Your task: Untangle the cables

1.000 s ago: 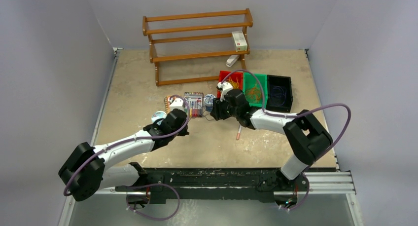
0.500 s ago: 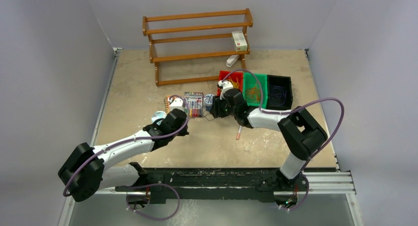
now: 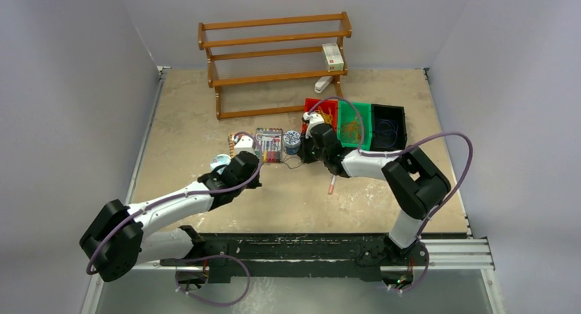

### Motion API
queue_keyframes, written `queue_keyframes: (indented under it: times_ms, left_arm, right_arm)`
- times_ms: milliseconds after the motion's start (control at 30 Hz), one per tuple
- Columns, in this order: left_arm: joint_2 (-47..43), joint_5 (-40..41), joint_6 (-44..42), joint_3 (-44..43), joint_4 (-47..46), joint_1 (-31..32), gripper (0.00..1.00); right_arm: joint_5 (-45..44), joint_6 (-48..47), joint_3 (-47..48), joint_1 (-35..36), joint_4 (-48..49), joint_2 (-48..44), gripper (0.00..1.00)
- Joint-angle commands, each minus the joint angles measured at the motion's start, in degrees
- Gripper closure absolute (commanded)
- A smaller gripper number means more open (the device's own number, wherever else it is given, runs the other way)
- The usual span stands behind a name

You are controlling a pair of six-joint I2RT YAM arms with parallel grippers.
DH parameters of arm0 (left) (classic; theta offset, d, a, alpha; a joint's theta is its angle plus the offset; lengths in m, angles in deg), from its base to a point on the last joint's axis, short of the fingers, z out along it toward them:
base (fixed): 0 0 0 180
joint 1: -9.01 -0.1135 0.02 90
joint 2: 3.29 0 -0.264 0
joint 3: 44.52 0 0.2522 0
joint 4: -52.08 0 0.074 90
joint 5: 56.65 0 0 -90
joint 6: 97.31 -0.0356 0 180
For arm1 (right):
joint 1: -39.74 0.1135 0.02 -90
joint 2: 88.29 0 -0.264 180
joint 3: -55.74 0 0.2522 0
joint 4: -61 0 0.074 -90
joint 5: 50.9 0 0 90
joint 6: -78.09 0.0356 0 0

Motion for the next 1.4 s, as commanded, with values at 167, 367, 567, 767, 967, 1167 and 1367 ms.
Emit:
queue_keyframes:
  times_ms: [167,367,567,767,967,1167,1367]
  left_arm:
    - [-9.1,13.6,3.8,-0.5,4.7,-0.2,1.00]
    - [-12.4,22.5,7.1,-2.0,10.7,-1.1,1.00]
    - [-13.5,31.3,12.2,-4.9,19.8,-2.4,1.00]
    - [-16.0,33.4,12.7,-5.4,21.9,-3.4,1.00]
    - [-15.3,34.3,13.5,-6.4,24.1,-4.4,1.00]
    - [-17.2,21.8,3.9,-3.4,10.9,-4.6,1.00]
    - [-12.2,3.6,-4.7,-3.9,0.3,-4.5,1.00]
  right_arm:
    - [-16.3,-3.3,-2.2,0.0,-1.7,-18.3,1.00]
    - [-24.9,-6.4,-2.2,-4.2,-6.4,-28.6,1.00]
    - [-27.7,-8.2,-2.2,-12.3,-7.9,-35.5,1.00]
    - [-29.6,-8.9,-1.0,-18.0,-10.1,-37.5,1.00]
    - [-26.1,-9.2,-0.6,-22.4,-11.0,-38.3,1.00]
    - [-1.2,-17.4,-1.5,-22.5,-7.5,-42.5,1.00]
    - [28.1,-25.6,2.1,-22.5,-11.6,-41.4,0.99]
